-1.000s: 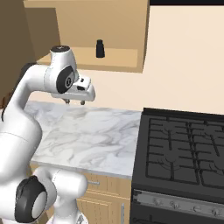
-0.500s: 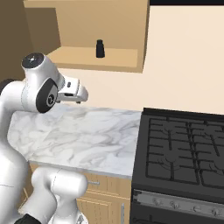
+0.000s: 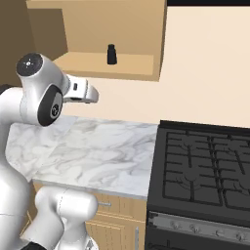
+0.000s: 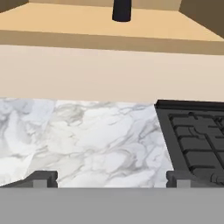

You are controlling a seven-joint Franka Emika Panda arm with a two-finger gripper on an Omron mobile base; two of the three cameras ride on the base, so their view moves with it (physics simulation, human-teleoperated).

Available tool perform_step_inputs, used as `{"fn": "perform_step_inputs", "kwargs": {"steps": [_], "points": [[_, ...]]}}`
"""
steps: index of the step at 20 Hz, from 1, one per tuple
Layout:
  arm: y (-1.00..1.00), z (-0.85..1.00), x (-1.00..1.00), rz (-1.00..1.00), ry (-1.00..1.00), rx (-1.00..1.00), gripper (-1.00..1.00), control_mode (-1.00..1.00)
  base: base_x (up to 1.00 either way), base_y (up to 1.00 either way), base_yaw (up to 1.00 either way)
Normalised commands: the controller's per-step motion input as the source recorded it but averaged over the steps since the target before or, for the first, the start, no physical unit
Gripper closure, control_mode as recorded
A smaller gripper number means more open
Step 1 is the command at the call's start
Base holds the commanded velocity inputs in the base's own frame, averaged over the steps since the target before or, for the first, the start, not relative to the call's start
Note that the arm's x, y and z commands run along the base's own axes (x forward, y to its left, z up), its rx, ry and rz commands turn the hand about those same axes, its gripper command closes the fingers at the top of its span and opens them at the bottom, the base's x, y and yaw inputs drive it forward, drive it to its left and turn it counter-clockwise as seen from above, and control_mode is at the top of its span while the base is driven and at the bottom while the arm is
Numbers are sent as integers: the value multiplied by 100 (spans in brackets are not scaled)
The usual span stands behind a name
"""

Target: Retrieve the shaker from the cabinet and place it next the steak on a plate on the dining table.

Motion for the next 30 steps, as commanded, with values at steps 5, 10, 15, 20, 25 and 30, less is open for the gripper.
{"fn": "perform_step_inputs", "kwargs": {"steps": [5,10,15,20,25,30], "points": [[-8,67,0,0,-11,0,-100,-100,0,0,0],[-6,44,2,0,-15,0,-100,-100,0,0,0],[-2,25,11,1,-16,0,-100,-100,0,0,0],[-3,17,18,1,-8,0,-100,-100,0,0,0],[-6,12,26,0,-1,0,-100,-100,0,0,0],[-4,7,33,0,0,0,-100,-100,0,0,0]]}}
